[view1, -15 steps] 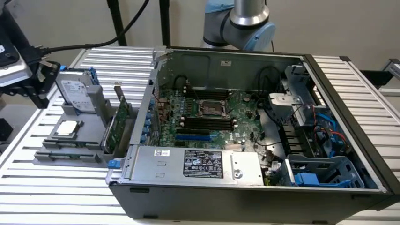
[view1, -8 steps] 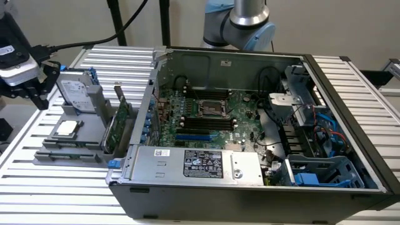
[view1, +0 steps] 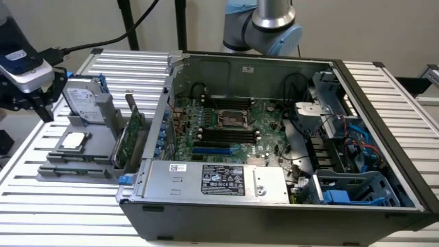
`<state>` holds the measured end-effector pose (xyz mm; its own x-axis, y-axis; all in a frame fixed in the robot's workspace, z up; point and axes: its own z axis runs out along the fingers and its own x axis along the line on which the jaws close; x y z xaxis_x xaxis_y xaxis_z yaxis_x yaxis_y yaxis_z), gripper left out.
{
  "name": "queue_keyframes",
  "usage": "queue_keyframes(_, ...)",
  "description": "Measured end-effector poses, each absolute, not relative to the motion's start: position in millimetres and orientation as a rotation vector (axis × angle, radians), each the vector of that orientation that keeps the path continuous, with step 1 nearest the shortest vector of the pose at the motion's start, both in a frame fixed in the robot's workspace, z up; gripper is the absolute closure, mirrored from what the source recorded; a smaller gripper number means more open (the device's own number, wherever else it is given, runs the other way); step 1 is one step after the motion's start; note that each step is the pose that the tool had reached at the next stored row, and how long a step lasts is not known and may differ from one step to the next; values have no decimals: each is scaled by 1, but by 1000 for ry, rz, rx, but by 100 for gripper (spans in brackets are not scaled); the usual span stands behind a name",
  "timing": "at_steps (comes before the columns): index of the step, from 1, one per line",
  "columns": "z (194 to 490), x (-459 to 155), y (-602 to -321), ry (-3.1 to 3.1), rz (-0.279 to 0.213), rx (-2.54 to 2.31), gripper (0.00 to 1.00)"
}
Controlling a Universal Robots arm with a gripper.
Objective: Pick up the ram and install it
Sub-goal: 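Pick up the ram and move it above insertion slot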
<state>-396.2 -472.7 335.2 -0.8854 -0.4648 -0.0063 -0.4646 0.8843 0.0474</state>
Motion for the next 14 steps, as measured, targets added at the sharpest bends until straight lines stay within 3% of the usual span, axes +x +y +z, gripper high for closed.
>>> queue_keyframes(14, 328, -396, -473, -2919, -73, 1130, 100)
